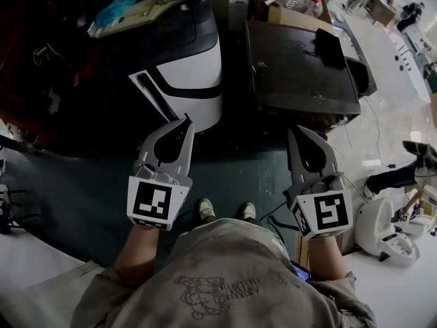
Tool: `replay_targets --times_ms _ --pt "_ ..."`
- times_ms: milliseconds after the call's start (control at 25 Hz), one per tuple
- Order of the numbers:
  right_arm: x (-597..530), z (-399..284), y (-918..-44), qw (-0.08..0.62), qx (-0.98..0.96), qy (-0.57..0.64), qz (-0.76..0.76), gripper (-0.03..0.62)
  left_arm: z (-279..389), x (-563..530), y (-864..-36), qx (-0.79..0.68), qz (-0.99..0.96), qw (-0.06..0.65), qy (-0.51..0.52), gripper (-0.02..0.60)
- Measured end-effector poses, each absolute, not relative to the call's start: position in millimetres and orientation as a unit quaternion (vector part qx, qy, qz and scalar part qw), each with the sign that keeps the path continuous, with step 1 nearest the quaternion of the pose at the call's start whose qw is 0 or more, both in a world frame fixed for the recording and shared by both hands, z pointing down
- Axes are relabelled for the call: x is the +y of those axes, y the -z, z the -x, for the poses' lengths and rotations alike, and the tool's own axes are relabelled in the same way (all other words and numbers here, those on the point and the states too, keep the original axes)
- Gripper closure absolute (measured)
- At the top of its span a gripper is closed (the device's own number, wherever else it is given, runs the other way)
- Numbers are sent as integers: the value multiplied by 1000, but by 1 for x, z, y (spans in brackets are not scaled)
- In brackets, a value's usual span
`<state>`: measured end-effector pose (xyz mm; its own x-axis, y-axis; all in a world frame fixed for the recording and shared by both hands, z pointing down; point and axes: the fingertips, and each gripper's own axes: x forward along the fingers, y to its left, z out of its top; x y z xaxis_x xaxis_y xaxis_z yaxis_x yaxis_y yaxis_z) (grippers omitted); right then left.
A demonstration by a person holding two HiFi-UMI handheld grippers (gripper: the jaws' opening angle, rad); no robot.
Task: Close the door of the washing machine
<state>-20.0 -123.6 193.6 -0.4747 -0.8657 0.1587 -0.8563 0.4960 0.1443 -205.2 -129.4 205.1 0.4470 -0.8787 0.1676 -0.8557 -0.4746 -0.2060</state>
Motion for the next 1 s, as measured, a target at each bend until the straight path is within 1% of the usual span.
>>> replay_targets --times_ms 160,400,1000 --pt "-115 27 -174 79 -863 28 -498 566 218 -118 -188 524 840 69 120 581" --pt "-103 38 -151 61 -875 52 -477 568 236 -104 -171 548 826 77 106 581" --pt "-105 36 -140 61 -874 66 -478 568 233 -103 -157 546 829 82 94 581"
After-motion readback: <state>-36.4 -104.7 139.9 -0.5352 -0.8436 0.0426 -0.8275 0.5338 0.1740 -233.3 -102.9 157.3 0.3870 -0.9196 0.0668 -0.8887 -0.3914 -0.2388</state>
